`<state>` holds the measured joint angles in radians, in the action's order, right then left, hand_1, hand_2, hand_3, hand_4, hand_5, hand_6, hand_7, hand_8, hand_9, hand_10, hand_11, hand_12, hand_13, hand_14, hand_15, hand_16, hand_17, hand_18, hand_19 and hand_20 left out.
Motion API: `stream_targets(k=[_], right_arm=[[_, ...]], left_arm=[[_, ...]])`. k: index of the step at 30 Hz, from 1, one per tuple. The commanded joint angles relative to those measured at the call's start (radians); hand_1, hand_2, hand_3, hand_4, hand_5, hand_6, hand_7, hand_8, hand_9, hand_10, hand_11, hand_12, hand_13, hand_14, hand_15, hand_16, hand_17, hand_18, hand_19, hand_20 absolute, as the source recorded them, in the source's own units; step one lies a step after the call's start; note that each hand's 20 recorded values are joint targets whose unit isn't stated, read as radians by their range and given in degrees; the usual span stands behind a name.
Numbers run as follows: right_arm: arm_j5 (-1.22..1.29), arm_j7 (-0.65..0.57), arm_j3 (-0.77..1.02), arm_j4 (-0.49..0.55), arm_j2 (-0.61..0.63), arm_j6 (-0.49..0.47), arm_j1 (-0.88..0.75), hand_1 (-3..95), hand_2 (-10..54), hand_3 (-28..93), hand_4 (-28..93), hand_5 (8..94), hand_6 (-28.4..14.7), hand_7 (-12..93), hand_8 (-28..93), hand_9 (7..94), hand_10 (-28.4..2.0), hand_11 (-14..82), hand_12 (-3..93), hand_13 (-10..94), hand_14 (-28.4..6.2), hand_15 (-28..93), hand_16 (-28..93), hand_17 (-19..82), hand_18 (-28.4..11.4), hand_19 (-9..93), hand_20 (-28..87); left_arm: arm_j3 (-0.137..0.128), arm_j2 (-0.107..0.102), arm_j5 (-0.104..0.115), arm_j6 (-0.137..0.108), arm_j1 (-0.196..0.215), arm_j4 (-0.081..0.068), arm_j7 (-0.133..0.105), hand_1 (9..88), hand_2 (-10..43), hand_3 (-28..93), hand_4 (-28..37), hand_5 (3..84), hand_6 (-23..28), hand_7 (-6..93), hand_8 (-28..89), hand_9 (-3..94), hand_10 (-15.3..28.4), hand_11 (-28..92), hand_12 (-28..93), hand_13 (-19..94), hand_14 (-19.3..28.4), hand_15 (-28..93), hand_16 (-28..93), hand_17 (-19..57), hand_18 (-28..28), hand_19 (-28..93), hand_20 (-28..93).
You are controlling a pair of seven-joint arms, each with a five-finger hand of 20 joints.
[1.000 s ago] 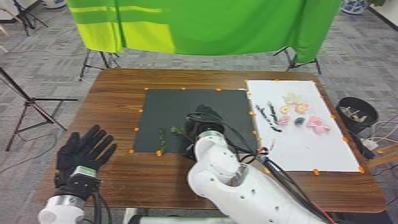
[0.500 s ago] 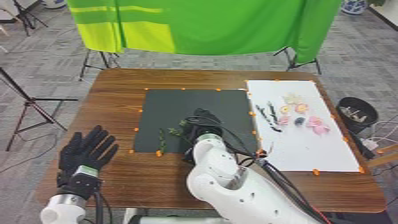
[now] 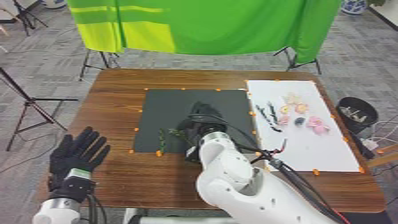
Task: Arrange flowers
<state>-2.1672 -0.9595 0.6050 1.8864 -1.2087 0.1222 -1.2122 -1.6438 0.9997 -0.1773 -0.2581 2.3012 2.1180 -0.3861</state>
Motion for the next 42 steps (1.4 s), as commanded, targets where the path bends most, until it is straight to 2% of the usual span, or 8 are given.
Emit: stream_targets(k=[1,14,16,19,23,33,36,42], right_arm=[[-0.175,0.074,0.078,0.027,0.114,-0.051,0.014,35.2,-9.5,79,-24,58.2,-9.7,13,-10,69.8,-21.9,28.9,20.7,58,-21.6,52,15,19,-27.7,68,18],[0.035,0.002,0.373,-0.12,0.241,-0.233,-0.001,34.2,-9.5,75,-28,48.4,-12.4,10,-10,46.7,-22.8,12.9,14.9,40,-22.0,56,13,23,-27.5,86,23],[0.077,-0.004,0.366,-0.16,0.222,-0.273,0.018,34.0,-9.5,75,-28,48.6,-12.3,10,-10,47.4,-22.2,12.6,14.8,40,-21.8,58,14,23,-27.3,87,24],[0.101,-0.02,0.335,-0.217,0.203,-0.296,0.054,34.4,-9.5,74,-28,49.5,-12.0,9,-10,50.3,-21.4,13.2,15.0,40,-22.3,66,17,24,-27.7,89,32],[0.077,-0.031,0.327,-0.24,0.188,-0.306,0.059,34.3,-9.5,72,-28,49.8,-12.1,9,-10,50.3,-21.6,12.7,14.7,39,-22.9,68,18,25,-28.1,87,42],[0.127,-0.04,0.31,-0.292,0.177,-0.369,0.068,39.9,-9.5,72,-28,55.2,-11.0,10,-10,53.8,-20.7,12.9,14.4,40,-21.9,68,17,25,-27.9,87,47],[0.151,-0.052,0.306,-0.3,0.166,-0.387,0.063,45.9,-9.5,73,-28,63.0,-6.8,15,-11,61.5,-18.1,15.3,15.3,46,-19.7,68,18,25,-26.7,86,48],[0.136,-0.061,0.301,-0.314,0.154,-0.38,0.043,60.4,-9.5,67,-28,55.5,-2.8,60,8,66.5,-15.9,18.2,16.2,54,-15.1,63,28,28,-25.1,86,46]], left_arm=[[0.004,0.028,0.005,0.024,0.008,0.0,-0.016,29.9,14.3,70,-28.2,46.5,10.5,13.2,-7,37.0,16.0,28,13,28,17.6,48,-7,-5.8,17.0,44,17],[0.0,0.028,0.01,0.039,0.001,-0.001,-0.04,29.7,14.5,70,-28.2,46.3,10.4,13.0,-7,36.9,16.0,28,13,28,17.7,48,-7,-5.9,17.1,44,17],[-0.002,0.024,0.033,0.033,0.005,0.0,-0.06,29.5,14.4,70,-28.2,46.3,10.4,12.9,-7,36.9,15.9,28,13,27,17.7,48,-7,-5.9,17.1,44,17],[-0.001,0.022,0.029,0.037,0.001,-0.001,-0.069,29.4,14.4,70,-28.2,46.3,10.4,13.0,-7,36.9,15.9,28,13,27,17.7,48,-7,-6.0,17.1,44,17],[-0.001,0.022,0.003,0.042,-0.005,-0.002,-0.057,29.2,14.4,70,-28.2,46.3,10.4,12.9,-7,36.9,15.8,28,13,28,17.7,48,-7,-5.9,17.0,44,17],[0.008,0.029,0.018,0.032,-0.007,-0.002,-0.052,29.0,14.8,70,-28.3,46.3,10.4,13.0,-7,36.9,15.9,27,13,28,17.7,48,-6,-6.0,17.0,43,17],[0.01,0.03,0.02,0.032,-0.004,0.002,-0.051,29.0,14.8,70,-28.3,46.3,10.4,12.9,-7,36.9,15.9,27,13,28,17.7,48,-6,-6.0,17.0,43,17],[0.012,0.036,0.015,0.037,-0.011,-0.001,-0.042,29.0,15.0,70,-28.3,46.4,10.5,12.9,-7,36.9,15.9,27,13,28,17.7,48,-6,-6.0,17.1,44,17]])
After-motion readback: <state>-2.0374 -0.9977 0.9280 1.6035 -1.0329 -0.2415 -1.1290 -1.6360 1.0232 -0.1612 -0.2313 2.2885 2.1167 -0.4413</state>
